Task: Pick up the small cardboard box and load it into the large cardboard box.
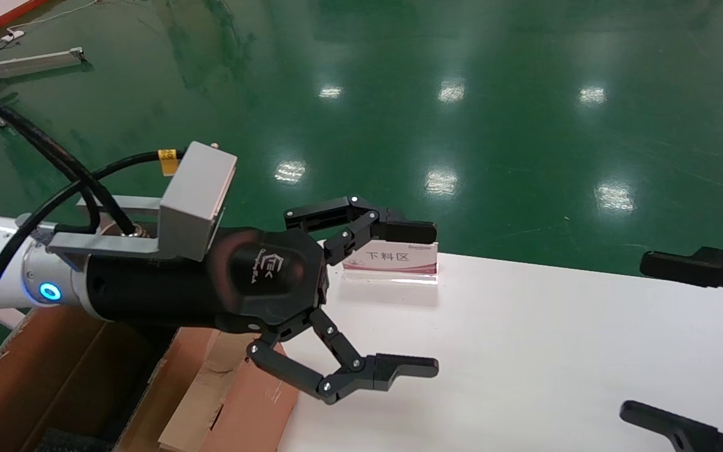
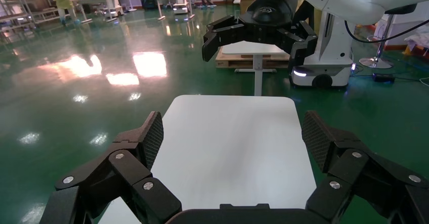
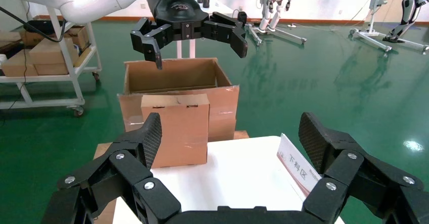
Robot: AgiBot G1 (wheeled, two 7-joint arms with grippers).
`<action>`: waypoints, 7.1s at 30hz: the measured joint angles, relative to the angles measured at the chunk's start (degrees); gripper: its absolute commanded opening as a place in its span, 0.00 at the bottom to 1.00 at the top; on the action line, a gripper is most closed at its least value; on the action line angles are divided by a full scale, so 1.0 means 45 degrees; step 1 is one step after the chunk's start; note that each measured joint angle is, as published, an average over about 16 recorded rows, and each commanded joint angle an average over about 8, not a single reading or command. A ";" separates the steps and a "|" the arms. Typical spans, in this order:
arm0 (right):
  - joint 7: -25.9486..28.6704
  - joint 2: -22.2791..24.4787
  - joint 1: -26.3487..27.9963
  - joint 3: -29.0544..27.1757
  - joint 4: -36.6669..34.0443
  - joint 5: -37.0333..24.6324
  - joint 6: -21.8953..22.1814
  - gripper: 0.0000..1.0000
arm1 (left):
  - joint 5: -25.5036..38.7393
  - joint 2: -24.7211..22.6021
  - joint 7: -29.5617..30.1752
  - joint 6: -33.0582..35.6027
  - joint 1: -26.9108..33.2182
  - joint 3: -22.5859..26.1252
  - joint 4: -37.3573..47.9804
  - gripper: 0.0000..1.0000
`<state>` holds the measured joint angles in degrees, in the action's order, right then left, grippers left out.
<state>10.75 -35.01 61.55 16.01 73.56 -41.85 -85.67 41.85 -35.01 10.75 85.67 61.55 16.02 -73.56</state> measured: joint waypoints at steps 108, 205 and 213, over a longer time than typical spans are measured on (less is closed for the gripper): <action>0.0000 0.0000 0.0000 0.0000 0.0000 0.0000 0.0000 1.00 | 0.9933 -0.3791 1.9591 0.3093 1.3946 1.7730 -0.1077 1.00; 0.0000 0.0002 -0.0002 0.0000 -0.0003 0.0002 0.0004 1.00 | 0.8134 -0.0866 1.8250 0.3030 1.6487 1.5858 -0.0480 0.00; 0.0000 0.0002 -0.0002 0.0000 -0.0003 0.0002 0.0004 1.00 | 0.8440 0.0315 1.7557 0.3085 1.8496 1.5462 -0.0696 0.00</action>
<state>10.75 -35.00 61.54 16.01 73.55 -41.84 -85.66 79.83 -33.59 89.76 99.56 144.78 85.60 -76.70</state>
